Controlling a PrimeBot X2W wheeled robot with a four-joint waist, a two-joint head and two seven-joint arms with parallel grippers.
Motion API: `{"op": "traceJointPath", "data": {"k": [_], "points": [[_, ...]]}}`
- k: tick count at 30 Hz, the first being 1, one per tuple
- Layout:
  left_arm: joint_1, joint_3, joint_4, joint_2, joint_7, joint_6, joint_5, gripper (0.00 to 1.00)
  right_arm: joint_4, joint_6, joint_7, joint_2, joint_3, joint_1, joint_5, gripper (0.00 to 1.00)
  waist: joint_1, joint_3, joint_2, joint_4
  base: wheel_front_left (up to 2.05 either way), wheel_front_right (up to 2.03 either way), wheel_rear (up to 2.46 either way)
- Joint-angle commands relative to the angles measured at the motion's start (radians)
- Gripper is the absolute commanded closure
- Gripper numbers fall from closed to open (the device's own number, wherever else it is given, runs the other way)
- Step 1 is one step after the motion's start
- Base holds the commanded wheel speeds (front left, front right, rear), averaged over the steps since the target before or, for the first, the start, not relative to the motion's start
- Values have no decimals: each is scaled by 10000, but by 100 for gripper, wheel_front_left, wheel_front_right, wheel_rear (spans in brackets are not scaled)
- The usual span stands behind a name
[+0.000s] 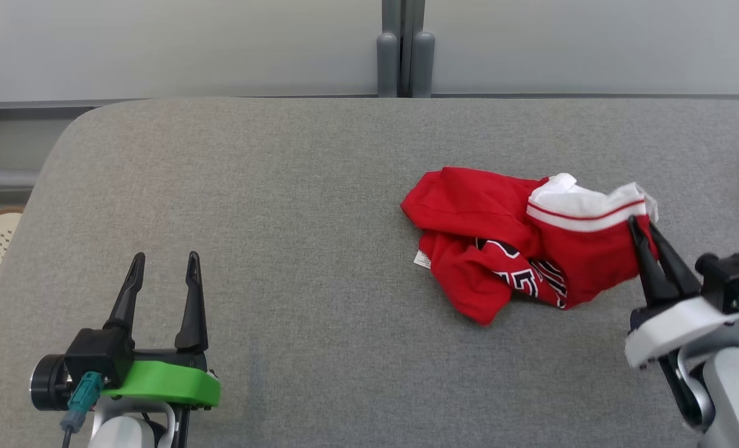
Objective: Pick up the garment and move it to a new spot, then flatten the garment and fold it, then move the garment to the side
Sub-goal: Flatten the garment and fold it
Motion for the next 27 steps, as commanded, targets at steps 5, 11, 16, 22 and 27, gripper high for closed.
{"op": "traceJointPath", "data": {"k": [5,11,16,22,27], "points": [[117,16,18,-40,-2,-55,109,0,-145,-13,-27,-22,-227,1748,101,100,0,-32,0,-215,0,0,0],[97,49,10,-20,-2,-80,139,0,-131,-13,-27,411,-803,2910,253,98,0,-54,0,-448,0,0,0],[171,67,35,38,-2,-89,185,0,-570,-13,-27,750,-1389,2723,130,0,0,-119,0,-675,0,0,0],[138,35,77,75,-2,-123,208,0,-1392,-13,-27,1173,-1965,2448,-139,0,0,-275,0,-759,0,0,0],[210,28,96,118,-2,-145,195,0,-2155,-11,-27,1591,-1762,2348,-292,0,0,-339,0,-781,0,0,0]]}}
